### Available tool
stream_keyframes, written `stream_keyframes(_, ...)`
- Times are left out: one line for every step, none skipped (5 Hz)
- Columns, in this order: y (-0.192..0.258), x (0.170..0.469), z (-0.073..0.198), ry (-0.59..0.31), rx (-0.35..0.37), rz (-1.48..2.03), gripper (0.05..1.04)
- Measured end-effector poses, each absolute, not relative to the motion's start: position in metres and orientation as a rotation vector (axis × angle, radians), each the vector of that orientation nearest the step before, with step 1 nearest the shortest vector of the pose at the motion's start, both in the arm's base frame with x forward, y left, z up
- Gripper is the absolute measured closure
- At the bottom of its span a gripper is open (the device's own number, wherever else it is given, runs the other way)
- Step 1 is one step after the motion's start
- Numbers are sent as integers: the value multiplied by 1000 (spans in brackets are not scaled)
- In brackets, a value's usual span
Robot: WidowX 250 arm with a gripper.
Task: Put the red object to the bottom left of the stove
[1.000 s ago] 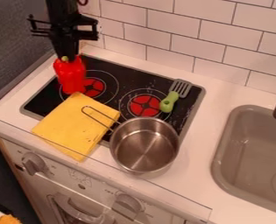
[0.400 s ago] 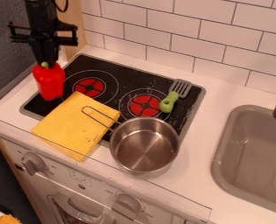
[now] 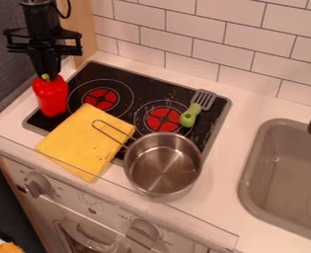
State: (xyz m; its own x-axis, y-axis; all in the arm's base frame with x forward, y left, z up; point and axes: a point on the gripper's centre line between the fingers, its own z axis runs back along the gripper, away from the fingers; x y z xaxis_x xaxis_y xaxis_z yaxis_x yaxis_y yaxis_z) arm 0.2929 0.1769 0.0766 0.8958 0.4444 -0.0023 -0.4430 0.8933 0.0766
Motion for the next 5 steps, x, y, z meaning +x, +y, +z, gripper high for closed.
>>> stream_keyframes(183,289,77,24,74,477,1001)
stream_keyframes(188,285,77,27,69,489,1001)
stream_keyframes(190,285,78,26,69,484,979)
stream_keyframes(193,283,76,32,64,491,790)
stream_keyframes(193,283,75,29,62,487,495)
